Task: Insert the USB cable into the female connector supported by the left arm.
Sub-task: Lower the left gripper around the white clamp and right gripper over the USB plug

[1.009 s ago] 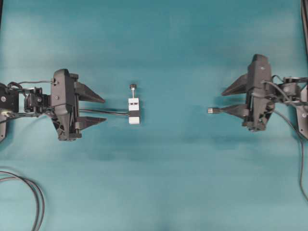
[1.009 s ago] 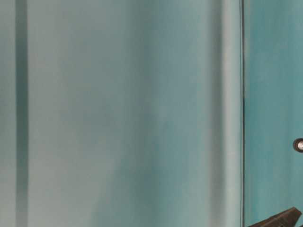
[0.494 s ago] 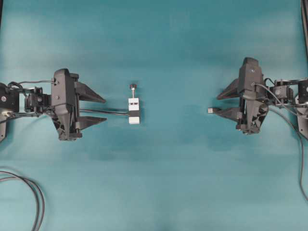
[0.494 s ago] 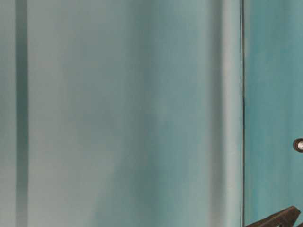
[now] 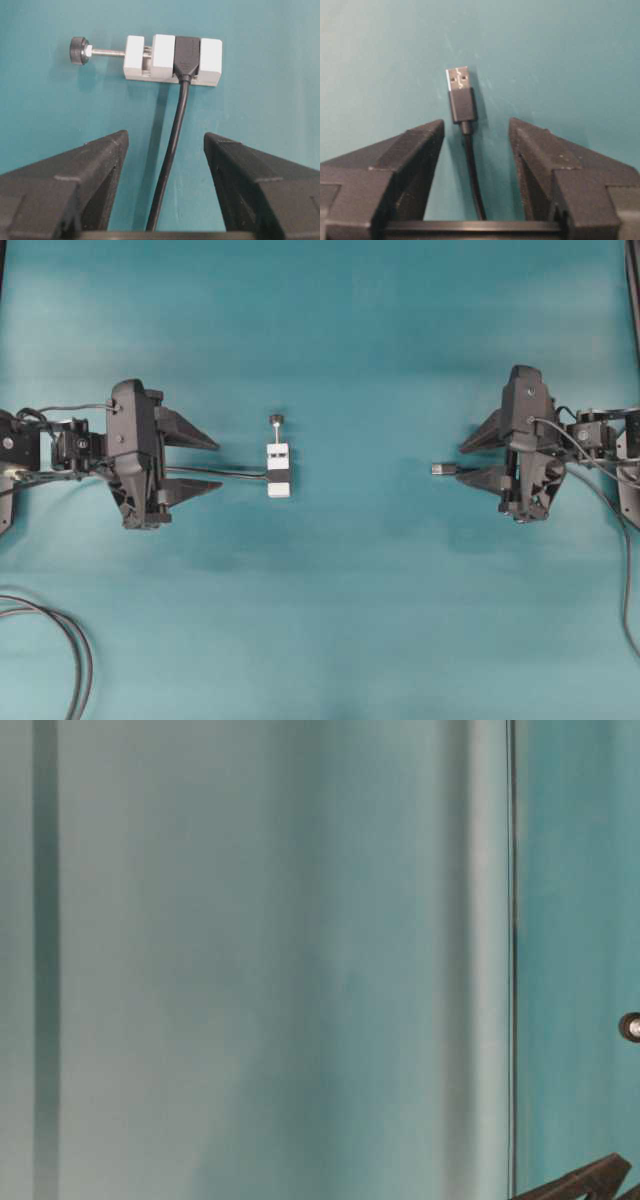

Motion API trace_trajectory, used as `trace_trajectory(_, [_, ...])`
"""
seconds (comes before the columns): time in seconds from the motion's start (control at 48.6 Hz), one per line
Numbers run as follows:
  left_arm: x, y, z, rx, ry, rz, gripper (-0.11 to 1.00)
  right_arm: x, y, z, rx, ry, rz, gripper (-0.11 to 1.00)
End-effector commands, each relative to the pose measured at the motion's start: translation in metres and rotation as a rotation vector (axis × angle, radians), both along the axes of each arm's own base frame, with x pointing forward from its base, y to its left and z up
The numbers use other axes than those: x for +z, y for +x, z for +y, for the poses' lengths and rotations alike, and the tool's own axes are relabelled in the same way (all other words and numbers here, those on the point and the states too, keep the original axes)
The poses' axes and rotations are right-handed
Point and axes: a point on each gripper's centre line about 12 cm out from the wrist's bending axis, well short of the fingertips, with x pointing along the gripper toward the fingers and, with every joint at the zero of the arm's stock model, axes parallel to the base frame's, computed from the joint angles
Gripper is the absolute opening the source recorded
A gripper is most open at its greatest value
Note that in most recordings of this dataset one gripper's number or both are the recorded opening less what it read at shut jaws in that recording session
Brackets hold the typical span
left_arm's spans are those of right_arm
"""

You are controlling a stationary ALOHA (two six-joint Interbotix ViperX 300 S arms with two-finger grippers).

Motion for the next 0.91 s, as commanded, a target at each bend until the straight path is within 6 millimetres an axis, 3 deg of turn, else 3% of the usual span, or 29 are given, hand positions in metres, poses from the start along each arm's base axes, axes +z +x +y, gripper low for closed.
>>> trace_trajectory(0.0, [0.010,0.006,0.001,0.011,-0.009,-0.041,0.70,0.003,0.004,0.000,0.005,-0.004,-0.018,0.55])
trace_trajectory(0.226, [0.010,0.009,0.001,0.011,-0.009,-0.042,0.70,0.005,0.009,0.000,0.005,-0.005,-0.029,0.47])
trace_trajectory(0.782, [0.010,0.010,0.001,0.011,-0.009,-0.041,0.70,-0.002,0.020,0.011,0.055,-0.001,-0.001,0.46])
trace_trajectory(0.885, [0.010,0.010,0.002,0.011,-0.009,-0.042,0.70,-0.004,0.019,0.013,0.064,-0.001,0.006,0.41])
